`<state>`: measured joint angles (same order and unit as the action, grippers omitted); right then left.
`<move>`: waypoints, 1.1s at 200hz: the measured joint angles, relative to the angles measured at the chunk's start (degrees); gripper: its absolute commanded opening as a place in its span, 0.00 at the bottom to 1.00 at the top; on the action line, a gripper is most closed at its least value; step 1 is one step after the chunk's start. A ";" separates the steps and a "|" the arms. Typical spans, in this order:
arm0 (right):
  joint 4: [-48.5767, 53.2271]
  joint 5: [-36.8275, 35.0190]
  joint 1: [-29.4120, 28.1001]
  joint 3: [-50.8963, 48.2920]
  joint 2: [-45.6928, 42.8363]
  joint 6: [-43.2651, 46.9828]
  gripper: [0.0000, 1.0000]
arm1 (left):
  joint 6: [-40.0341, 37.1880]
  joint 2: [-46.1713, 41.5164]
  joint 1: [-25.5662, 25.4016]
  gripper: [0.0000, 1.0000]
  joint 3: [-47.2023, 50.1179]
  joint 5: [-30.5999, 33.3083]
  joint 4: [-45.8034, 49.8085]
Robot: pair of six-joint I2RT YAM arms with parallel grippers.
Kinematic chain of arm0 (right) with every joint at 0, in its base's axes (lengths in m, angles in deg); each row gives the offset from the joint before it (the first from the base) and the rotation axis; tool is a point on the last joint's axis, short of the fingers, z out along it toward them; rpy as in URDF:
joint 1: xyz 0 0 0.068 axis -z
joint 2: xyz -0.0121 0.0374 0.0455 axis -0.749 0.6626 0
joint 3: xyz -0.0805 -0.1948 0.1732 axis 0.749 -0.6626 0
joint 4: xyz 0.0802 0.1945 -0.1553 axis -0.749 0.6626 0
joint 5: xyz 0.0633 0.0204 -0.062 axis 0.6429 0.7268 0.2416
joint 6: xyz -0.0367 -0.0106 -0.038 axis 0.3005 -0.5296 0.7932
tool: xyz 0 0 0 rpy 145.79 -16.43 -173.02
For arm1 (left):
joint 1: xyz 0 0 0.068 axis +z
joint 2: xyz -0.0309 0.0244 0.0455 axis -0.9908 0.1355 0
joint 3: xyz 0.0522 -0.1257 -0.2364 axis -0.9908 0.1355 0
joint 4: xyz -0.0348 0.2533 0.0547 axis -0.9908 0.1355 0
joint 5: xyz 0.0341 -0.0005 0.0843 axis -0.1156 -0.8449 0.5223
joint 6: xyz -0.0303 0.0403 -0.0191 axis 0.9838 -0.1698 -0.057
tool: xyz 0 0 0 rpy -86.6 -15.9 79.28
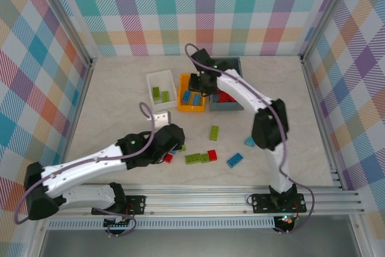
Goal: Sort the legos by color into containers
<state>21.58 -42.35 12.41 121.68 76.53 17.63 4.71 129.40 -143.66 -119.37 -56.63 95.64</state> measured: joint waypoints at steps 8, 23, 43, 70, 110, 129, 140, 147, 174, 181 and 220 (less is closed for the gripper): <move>-1.95 -1.44 -0.24 -6.82 -6.80 -0.15 0.42 | -0.44 2.75 0.59 0.48 -0.15 -1.77 -1.14; -5.05 -4.13 -0.79 -19.41 -20.31 -0.39 0.44 | -1.81 9.70 1.29 0.50 -2.01 -5.49 -2.78; -7.98 -5.95 -0.74 -33.97 -36.26 -0.59 0.46 | -3.69 19.65 1.51 0.55 -7.72 -9.33 -4.15; -8.37 -6.69 -0.48 -50.73 -51.63 -0.72 0.58 | -6.80 33.55 2.05 0.62 -18.58 -12.24 -5.05; -1.46 -6.36 -0.52 -64.24 -73.88 -1.27 0.65 | -9.97 50.88 4.76 0.63 -32.63 -15.58 -3.50; 0.61 -6.08 -0.52 -64.19 -80.17 -1.99 0.64 | -11.17 57.05 5.42 0.63 -37.24 -15.89 -2.75; 2.01 -5.62 -0.52 -64.19 -81.55 -2.34 0.63 | -11.78 58.73 5.73 0.61 -37.90 -15.85 -2.29; 2.89 -5.31 -0.52 -64.22 -81.66 -2.62 0.62 | -12.04 59.08 5.86 0.58 -38.29 -15.58 -1.73; 4.70 -4.07 -0.52 -64.54 -81.13 -3.69 0.56 | -13.09 59.30 6.47 0.31 -39.06 -16.24 -1.68; 4.79 -3.74 -0.52 -64.70 -81.00 -3.91 0.54 | -13.42 59.34 6.67 0.25 -39.06 -16.28 -1.66; 3.72 -1.53 -0.52 -65.24 -78.68 -3.56 0.50 | -13.90 57.11 6.86 0.17 -36.85 -15.58 -2.80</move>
<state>25.30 -43.88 11.88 56.44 -2.16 14.07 -9.19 186.52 -136.80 -156.22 -72.21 92.84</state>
